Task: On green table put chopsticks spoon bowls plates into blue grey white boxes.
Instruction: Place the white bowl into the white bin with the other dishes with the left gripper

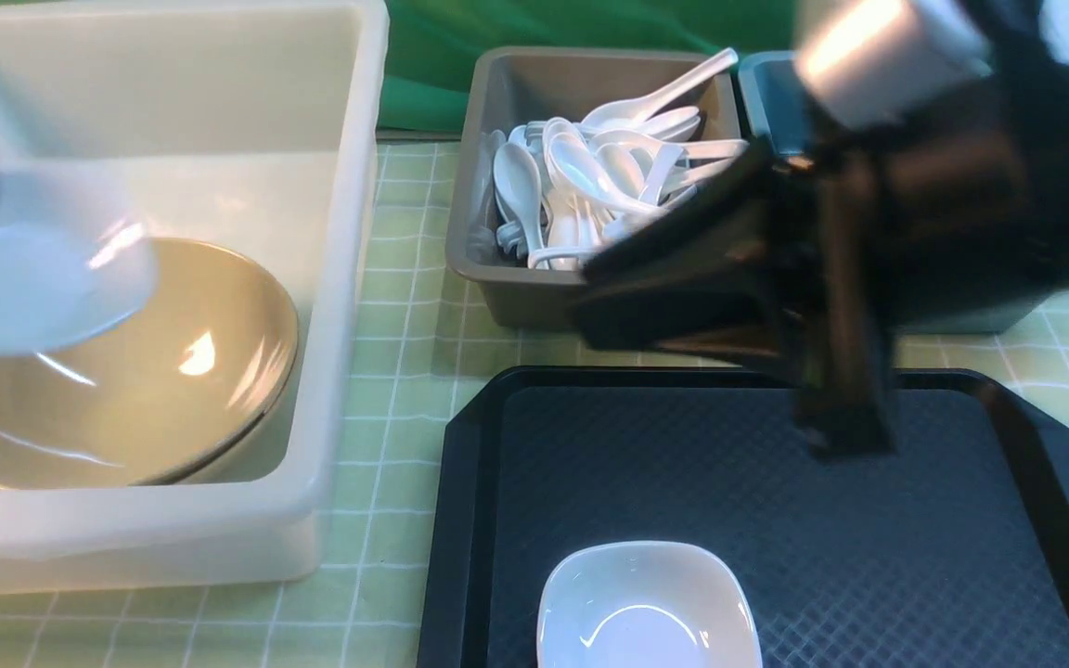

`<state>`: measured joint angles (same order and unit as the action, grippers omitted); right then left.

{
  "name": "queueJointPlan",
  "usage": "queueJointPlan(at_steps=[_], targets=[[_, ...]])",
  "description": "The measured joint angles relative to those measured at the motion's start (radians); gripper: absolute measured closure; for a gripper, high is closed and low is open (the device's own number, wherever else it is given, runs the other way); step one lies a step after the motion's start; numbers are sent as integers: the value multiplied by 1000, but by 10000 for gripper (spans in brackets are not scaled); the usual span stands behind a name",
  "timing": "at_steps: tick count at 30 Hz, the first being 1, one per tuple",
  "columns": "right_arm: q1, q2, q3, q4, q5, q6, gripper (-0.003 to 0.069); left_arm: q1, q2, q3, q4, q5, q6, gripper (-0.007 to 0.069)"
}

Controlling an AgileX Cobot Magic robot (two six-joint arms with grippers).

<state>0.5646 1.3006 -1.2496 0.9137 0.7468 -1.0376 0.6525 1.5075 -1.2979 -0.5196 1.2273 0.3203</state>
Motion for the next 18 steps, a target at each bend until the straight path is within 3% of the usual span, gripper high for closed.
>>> queueJointPlan(at_steps=[6,18], targets=[[47,168,-203,10,65,-16,504,193,-14,28,9,-2,-27,610],[66,228,-306,-1,119,-16,489,238,34,28,153,-96,-139,610]])
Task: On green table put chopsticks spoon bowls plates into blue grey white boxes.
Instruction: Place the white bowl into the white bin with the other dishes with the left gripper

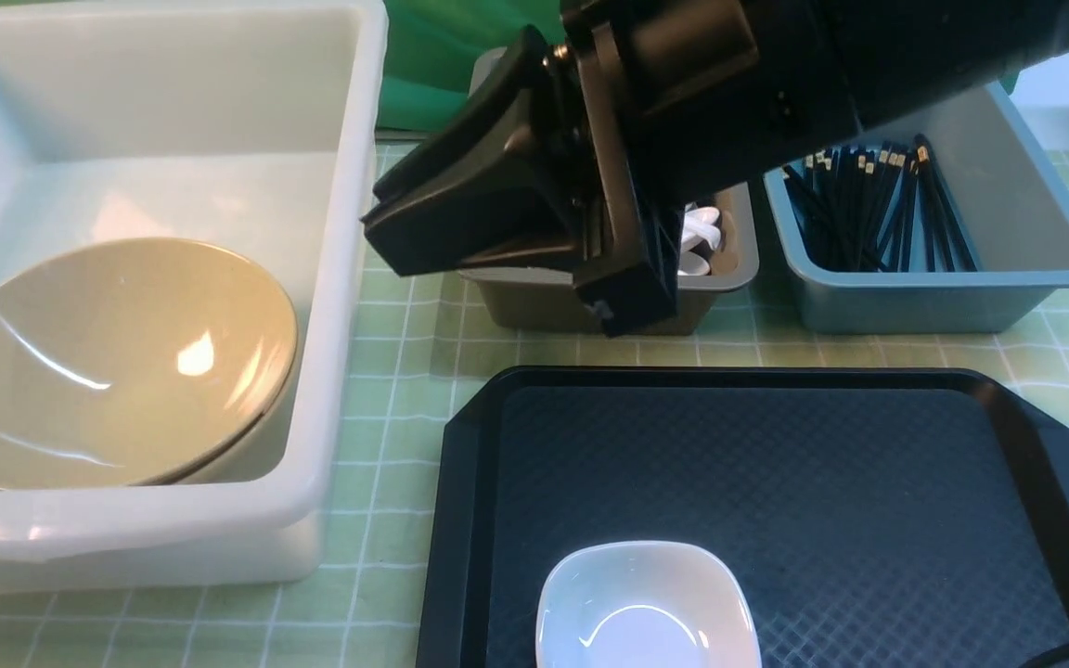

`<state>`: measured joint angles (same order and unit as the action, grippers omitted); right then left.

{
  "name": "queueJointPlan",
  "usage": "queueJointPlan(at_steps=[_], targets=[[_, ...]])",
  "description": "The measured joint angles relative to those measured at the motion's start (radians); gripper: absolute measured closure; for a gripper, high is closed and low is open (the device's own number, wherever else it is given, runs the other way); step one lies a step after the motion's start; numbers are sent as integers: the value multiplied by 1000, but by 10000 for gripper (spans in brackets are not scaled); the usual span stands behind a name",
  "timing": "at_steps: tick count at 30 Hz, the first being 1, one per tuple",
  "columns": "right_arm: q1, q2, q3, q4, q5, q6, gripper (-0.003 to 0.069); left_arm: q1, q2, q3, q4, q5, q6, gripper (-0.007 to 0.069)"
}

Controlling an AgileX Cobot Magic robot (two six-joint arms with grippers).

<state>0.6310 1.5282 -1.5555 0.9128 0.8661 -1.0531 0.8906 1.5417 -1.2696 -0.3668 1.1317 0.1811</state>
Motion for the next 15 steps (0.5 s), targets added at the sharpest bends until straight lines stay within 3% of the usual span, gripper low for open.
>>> queueJointPlan(at_steps=[10,15], targets=[[0,0,0,0,22,0,480,0,123,0,-11,1,-47,604],[0,0,0,-1,48,4,475,0,120,0,-11,0,-55,512]])
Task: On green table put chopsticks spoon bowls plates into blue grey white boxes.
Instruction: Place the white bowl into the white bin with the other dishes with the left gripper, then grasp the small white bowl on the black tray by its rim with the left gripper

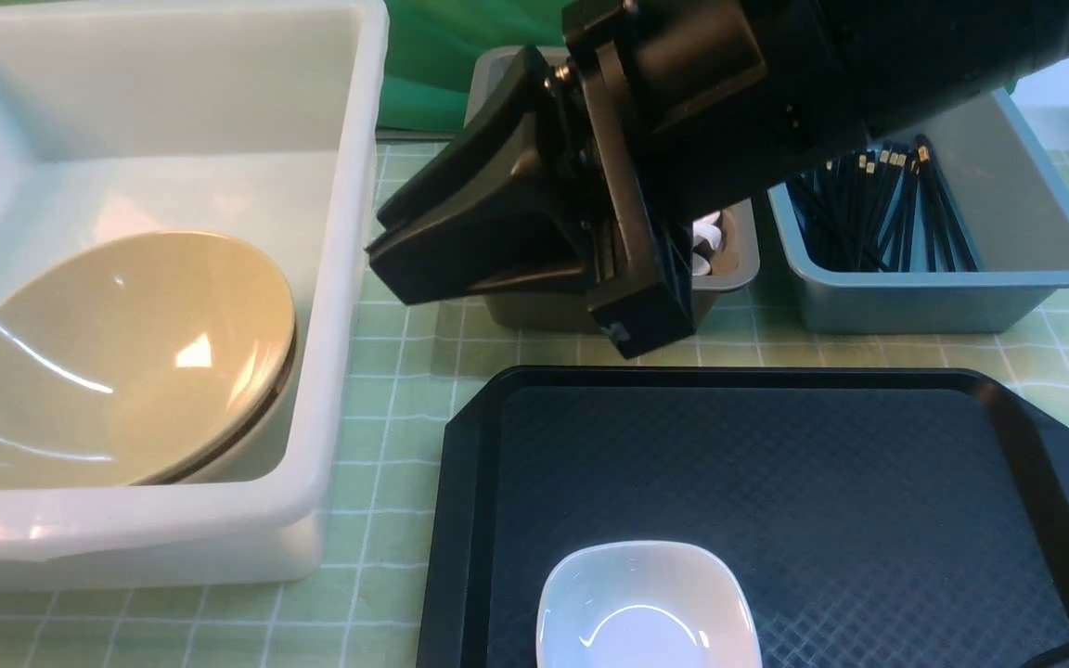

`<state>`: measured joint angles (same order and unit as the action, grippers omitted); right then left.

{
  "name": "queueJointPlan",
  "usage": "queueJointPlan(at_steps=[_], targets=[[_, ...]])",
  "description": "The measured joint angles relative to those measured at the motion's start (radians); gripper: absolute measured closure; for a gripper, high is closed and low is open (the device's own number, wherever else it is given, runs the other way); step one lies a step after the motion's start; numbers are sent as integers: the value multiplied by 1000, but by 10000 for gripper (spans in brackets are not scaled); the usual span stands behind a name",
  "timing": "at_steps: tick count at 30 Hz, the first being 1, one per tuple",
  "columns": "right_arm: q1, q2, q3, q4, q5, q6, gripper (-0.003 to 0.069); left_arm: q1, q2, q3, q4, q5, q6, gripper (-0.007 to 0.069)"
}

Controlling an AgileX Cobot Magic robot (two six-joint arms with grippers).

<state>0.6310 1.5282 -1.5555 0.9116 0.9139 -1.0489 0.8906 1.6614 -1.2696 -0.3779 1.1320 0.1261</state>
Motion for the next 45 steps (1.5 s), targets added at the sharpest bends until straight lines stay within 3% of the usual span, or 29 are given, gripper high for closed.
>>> queueJointPlan(at_steps=[3,7,11,15,20,23,28,34,36,37,39,42,45], targets=[[0,0,0,0,11,2,475,0,-13,0,0,1,-8,451],[0,0,0,0,13,3,470,0,-64,0,1,6,-16,307],[0,0,0,0,13,3,466,0,-97,0,3,14,-28,226],[0,0,0,0,14,3,462,0,-110,-1,13,43,-43,170],[0,-2,-1,-10,17,3,456,-45,-139,-24,17,66,-43,154],[0,-20,-1,-58,17,14,454,-144,-186,-56,13,85,-27,154],[-29,-84,-1,-185,52,112,449,-407,-276,-71,-20,91,11,154],[-125,-194,35,-313,126,273,431,-904,-278,-44,-51,94,90,154],[-137,-215,52,-320,126,285,426,-986,-267,-34,-53,94,88,154],[-156,-275,99,-326,124,292,421,-1106,-235,-26,-55,93,78,154],[-163,-328,151,-330,124,295,417,-1233,-176,-24,-55,81,71,154],[-164,-391,200,-330,125,299,415,-1370,-72,-31,-42,64,131,154],[-164,-431,217,-330,130,308,415,-1429,13,-54,-31,63,206,154]])
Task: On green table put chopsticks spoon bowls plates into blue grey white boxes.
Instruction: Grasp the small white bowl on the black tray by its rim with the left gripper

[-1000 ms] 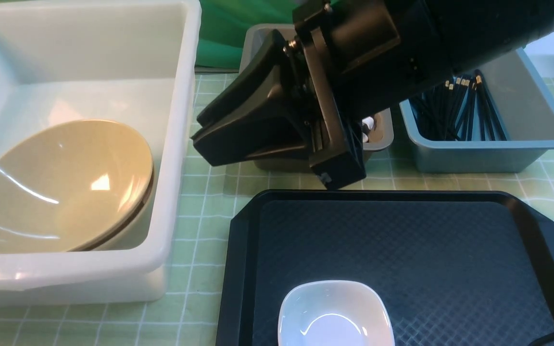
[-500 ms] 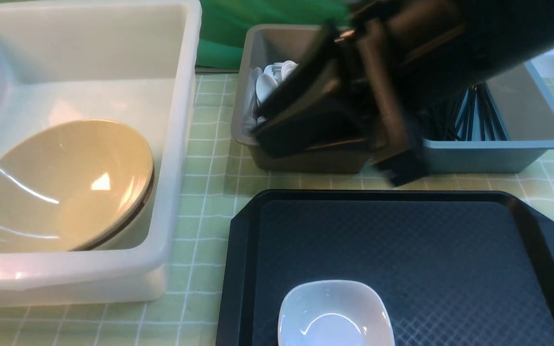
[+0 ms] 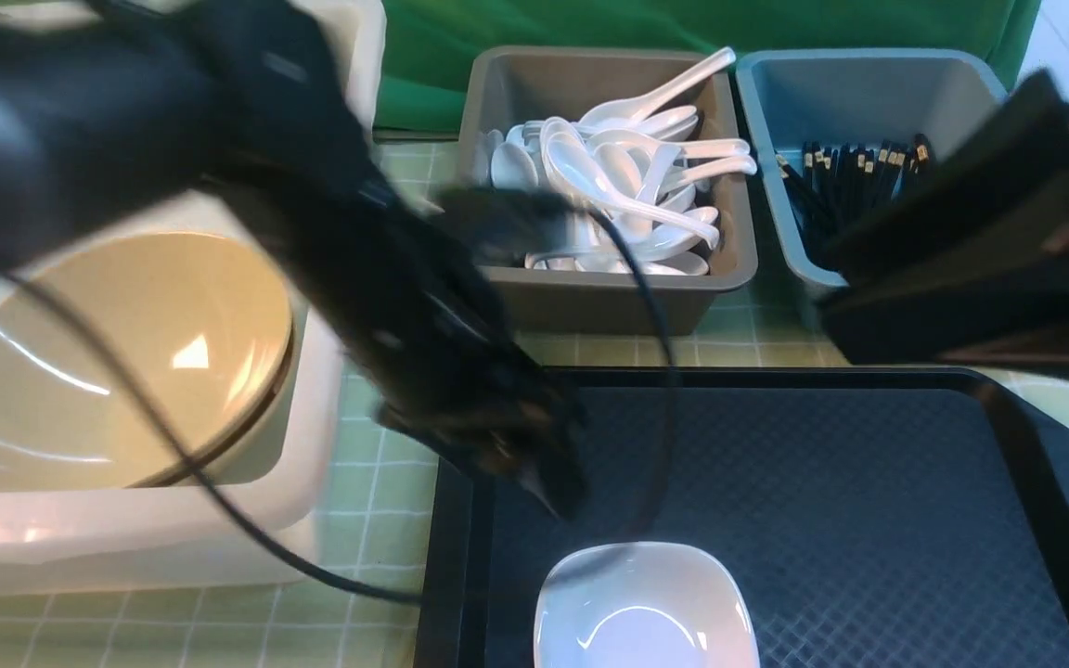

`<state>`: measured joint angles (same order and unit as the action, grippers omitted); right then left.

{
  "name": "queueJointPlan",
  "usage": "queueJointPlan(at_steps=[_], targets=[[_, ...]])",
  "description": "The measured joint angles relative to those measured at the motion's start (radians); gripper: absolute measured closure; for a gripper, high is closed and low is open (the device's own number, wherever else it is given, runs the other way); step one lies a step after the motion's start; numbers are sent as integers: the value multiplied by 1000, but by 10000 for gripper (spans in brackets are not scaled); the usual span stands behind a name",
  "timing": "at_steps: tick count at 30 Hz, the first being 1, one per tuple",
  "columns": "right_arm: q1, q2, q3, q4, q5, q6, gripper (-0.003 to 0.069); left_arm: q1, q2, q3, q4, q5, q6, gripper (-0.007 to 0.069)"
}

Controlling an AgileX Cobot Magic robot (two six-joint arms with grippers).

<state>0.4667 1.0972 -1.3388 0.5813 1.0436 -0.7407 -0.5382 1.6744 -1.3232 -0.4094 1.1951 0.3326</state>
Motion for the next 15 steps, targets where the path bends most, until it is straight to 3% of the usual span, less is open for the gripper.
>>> queueJointPlan(at_steps=[3,15], targets=[[0,-31,3,0,26,27,414,-55,107,-50,6,-10,89,154],[0,-39,3,-6,90,39,414,-68,368,-117,5,-11,183,159]])
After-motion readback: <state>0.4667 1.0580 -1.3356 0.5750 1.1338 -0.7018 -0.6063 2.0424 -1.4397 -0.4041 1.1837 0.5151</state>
